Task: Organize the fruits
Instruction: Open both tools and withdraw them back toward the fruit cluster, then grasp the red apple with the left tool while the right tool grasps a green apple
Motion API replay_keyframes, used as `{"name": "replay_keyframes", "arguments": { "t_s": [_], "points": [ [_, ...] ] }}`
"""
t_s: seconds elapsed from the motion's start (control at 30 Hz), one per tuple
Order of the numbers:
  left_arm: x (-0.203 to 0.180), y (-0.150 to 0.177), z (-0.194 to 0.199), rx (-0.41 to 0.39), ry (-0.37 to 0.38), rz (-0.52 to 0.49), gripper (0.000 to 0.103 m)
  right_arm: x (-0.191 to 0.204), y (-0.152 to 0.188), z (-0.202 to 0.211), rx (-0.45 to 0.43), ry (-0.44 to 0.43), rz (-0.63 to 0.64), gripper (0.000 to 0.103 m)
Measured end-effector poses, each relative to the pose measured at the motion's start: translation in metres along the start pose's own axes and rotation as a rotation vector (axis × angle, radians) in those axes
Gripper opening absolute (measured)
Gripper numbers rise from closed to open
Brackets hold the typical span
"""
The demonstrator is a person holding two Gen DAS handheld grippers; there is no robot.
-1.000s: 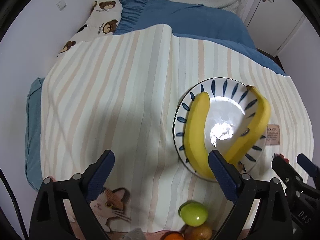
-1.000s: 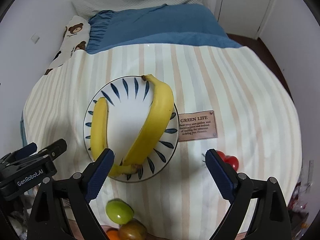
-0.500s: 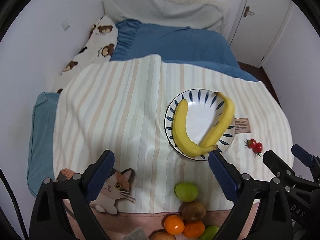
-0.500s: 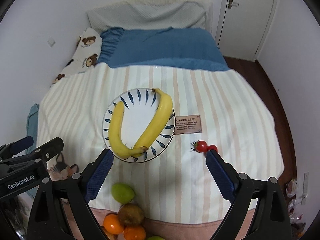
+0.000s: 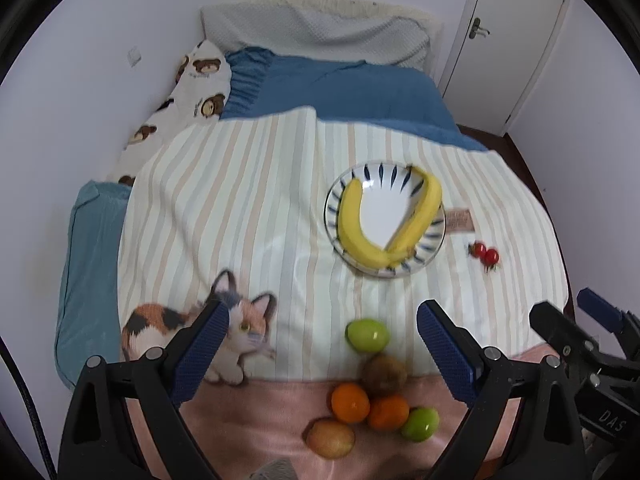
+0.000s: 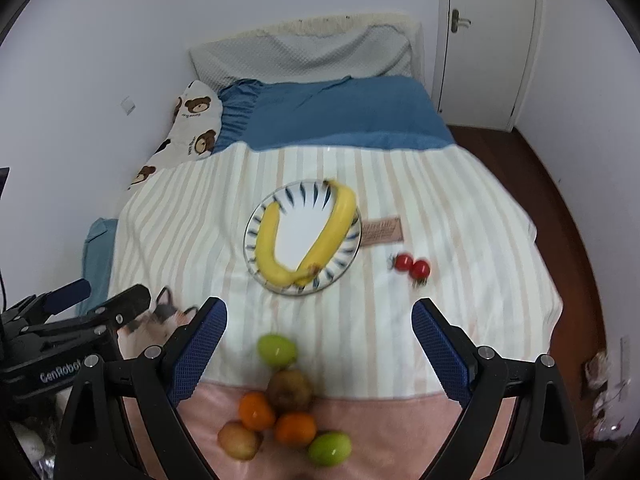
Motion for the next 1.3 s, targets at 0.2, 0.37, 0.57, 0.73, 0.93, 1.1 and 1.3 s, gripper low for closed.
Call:
{"name": "replay_keyframes", "arguments": {
  "t_s": [0.2,0.37,0.57,0.73,0.93,1.1,1.3],
  "points": [
    [-0.040,0.054,-0.041,0.131,-0.017,-0.020,0.096,-0.017,0.063,-0.025,0.164,-0.024,-0.025,0.096],
    [-0.080,0.123,-0.097,0.328,0.065,-0.056,0.096,-0.048,0.126,-0.070,0.367,-0.055,-0.107,0.096],
    [-0.099,0.197,-0.132,0.476,0.088,-0.133,0.096,-0.079,0.180,-0.112,0.520,-0.052,-0.191,0.095],
    [-0.111,0.227,-0.147,0.510,0.074,-0.216,0.090,-0.090,0.206,-0.139,0.585,-0.028,-0.214,0.094],
    [-0.103,0.263,-0.139,0.467,0.017,-0.282,0.065,-0.093,0.226,-0.168,0.653,-0.018,-0.255,0.083],
    [-0.065,0.273,-0.118,0.452,-0.017,-0.194,0.064,-0.093,0.235,-0.182,0.677,-0.022,-0.303,0.071],
    [-0.018,0.288,-0.112,0.489,0.014,-0.084,0.065,-0.099,0.240,-0.178,0.664,-0.011,-0.298,0.062]
  ]
}}
Point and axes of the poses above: each gripper's, at about its wrist camera, not at the fingertips, and z roughly against the way its jaws point, x to its left, y to its underside, the point moved 5 cm from there along -z, roughly the way its jaws point, and after that the axes turned 12 degrees about -z, right-handed, at the moved point
